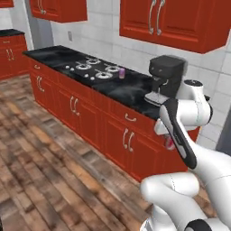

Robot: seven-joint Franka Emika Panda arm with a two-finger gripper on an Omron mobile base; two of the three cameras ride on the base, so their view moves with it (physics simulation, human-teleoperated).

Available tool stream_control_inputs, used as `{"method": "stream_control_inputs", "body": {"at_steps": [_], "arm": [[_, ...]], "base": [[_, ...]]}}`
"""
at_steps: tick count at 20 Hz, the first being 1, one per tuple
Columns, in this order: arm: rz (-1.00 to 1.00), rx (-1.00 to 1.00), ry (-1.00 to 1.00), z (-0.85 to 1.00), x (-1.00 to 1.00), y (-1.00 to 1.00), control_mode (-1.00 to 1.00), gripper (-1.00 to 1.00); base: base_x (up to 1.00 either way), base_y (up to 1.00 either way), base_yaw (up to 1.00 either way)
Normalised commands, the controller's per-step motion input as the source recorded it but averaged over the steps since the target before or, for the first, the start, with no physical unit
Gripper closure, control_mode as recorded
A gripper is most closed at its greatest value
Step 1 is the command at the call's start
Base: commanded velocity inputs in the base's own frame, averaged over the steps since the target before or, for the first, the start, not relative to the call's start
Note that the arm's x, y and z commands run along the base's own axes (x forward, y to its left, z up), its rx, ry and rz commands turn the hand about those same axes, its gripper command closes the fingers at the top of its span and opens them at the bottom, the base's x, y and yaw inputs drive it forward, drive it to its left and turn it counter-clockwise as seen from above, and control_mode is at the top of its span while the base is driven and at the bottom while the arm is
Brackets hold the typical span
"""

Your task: Four empty soda cans are scattered around the kitchen. Gather all the cans and cluster them next to the stove for recycling.

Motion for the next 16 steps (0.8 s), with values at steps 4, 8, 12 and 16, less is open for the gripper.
{"method": "stream_control_inputs", "body": {"at_steps": [4, 8, 12, 16], "arm": [[0.00, 0.00, 0.00, 0.00, 0.00, 0.00, 1.00, 1.00], [0.00, 0.00, 0.00, 0.00, 0.00, 0.00, 1.00, 1.00], [0.00, 0.00, 0.00, 0.00, 0.00, 0.00, 1.00, 1.00], [0.00, 0.00, 0.00, 0.00, 0.00, 0.00, 1.00, 1.00]], "base": [[0.99, 0.19, 0.52], [1.00, 0.13, 0.44], [1.00, 0.00, 0.28], [1.00, -0.04, 0.08]]}}
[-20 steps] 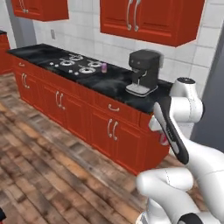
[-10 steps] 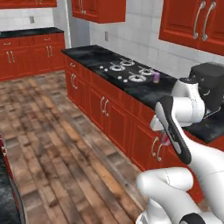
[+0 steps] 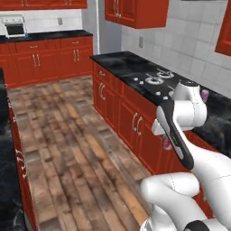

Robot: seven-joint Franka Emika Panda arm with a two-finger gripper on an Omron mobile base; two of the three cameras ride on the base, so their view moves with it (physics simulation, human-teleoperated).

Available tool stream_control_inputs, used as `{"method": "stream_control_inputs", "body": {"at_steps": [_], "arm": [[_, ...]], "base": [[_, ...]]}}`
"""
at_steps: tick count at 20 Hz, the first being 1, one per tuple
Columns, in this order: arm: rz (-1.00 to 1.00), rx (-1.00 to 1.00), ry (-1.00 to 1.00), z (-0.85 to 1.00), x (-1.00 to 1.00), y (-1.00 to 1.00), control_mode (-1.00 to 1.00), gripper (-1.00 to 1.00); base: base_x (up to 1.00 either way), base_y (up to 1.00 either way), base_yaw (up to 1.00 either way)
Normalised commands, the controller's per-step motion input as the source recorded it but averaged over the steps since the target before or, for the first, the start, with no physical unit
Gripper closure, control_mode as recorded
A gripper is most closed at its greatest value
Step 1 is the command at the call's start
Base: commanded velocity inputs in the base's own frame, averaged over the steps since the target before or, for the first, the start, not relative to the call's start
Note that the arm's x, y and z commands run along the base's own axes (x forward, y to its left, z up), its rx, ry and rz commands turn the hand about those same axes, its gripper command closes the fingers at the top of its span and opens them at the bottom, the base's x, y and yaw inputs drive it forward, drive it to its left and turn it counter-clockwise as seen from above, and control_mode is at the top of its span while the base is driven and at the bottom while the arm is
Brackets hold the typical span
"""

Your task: Four empty soda cans are scattered around the kitchen. Gather all the cans and cluster them next to the stove for recycling.

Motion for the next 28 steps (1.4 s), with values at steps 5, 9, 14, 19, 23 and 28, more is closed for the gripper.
{"method": "stream_control_inputs", "body": {"at_steps": [5, 9, 14, 19, 23, 28], "arm": [[0.00, 0.00, 0.00, 0.00, 0.00, 0.00, 1.00, 1.00], [0.00, 0.00, 0.00, 0.00, 0.00, 0.00, 1.00, 1.00], [0.00, 0.00, 0.00, 0.00, 0.00, 0.00, 1.00, 1.00], [0.00, 0.00, 0.00, 0.00, 0.00, 0.00, 1.00, 1.00], [0.00, 0.00, 0.00, 0.00, 0.00, 0.00, 1.00, 1.00], [0.00, 0.00, 0.00, 0.00, 0.00, 0.00, 1.00, 1.00]], "base": [[0.99, -0.02, -0.10], [0.91, 0.00, -0.37], [0.78, 0.00, -0.55], [0.68, 0.00, -0.60], [0.68, 0.00, -0.60], [0.51, 0.00, -0.63]]}}
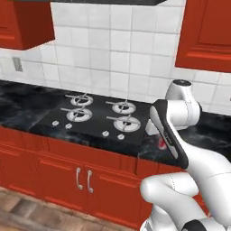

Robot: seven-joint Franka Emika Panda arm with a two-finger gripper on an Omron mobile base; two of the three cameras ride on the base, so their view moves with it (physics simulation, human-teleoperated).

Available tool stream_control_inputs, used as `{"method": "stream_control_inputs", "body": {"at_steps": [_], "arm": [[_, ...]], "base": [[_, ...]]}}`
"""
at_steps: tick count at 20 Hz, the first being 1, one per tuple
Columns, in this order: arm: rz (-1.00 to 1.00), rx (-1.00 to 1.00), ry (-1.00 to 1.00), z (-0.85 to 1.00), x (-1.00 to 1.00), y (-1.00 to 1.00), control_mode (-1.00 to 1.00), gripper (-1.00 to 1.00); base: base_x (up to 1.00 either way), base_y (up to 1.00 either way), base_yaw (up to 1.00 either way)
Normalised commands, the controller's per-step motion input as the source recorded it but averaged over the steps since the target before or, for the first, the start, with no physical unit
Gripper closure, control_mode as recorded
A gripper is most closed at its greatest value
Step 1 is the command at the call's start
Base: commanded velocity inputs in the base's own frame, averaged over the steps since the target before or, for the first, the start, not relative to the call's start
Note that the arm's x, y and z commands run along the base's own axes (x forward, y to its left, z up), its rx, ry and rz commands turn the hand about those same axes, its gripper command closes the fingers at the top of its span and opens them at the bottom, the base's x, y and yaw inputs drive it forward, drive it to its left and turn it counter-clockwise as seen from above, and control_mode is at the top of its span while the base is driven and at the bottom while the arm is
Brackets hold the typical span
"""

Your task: Four empty soda cans are scattered around the kitchen. Gather all the cans and cluster them next to the stove for recycling.

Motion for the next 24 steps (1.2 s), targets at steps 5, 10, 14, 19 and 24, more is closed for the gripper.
{"method": "stream_control_inputs", "body": {"at_steps": [5, 10, 14, 19, 24], "arm": [[0.00, 0.00, 0.00, 0.00, 0.00, 0.00, 1.00, 1.00], [0.00, 0.00, 0.00, 0.00, 0.00, 0.00, 1.00, 1.00], [0.00, 0.00, 0.00, 0.00, 0.00, 0.00, 1.00, 1.00], [0.00, 0.00, 0.00, 0.00, 0.00, 0.00, 1.00, 1.00], [0.00, 0.00, 0.00, 0.00, 0.00, 0.00, 1.00, 1.00]], "base": [[0.36, 0.01, -0.63], [0.12, 0.48, -0.49], [0.13, 0.67, -0.32], [0.21, 0.61, -0.29], [0.33, 0.20, -0.25]]}}
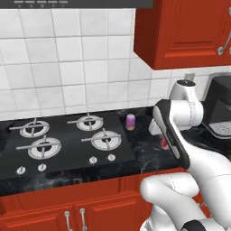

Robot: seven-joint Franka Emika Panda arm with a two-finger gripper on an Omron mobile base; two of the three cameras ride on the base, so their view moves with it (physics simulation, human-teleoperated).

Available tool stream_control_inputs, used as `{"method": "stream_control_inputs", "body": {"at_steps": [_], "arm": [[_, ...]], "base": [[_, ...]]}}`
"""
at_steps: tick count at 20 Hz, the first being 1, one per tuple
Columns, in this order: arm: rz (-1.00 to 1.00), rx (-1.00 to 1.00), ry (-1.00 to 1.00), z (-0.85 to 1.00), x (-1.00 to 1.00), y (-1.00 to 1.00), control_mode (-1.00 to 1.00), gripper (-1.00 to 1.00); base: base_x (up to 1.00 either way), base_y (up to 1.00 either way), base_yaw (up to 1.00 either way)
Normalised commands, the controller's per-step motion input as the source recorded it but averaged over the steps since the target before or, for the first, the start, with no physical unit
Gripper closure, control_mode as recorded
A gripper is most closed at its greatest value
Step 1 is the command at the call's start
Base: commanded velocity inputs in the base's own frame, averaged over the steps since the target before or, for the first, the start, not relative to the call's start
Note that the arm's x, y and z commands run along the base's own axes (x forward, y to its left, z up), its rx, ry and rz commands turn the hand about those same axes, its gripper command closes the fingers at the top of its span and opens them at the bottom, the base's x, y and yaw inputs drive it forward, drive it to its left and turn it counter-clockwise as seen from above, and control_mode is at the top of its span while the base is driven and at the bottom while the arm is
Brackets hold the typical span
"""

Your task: Four empty soda cans are scattered around the kitchen. Gather all the cans and cluster them next to the stove for recycling.

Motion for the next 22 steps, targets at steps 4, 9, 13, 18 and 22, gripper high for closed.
{"method": "stream_control_inputs", "body": {"at_steps": [4, 9, 13, 18, 22], "arm": [[0.00, 0.00, 0.00, 0.00, 0.00, 0.00, 1.00, 1.00], [0.00, 0.00, 0.00, 0.00, 0.00, 0.00, 1.00, 1.00], [0.00, 0.00, 0.00, 0.00, 0.00, 0.00, 1.00, 1.00], [0.00, 0.00, 0.00, 0.00, 0.00, 0.00, 1.00, 1.00], [0.00, 0.00, 0.00, 0.00, 0.00, 0.00, 1.00, 1.00]], "base": [[0.33, 0.20, -0.23], [0.31, 0.42, -0.17], [0.33, 0.23, -0.02], [0.42, 0.08, 0.00], [0.47, 0.10, 0.01]]}}
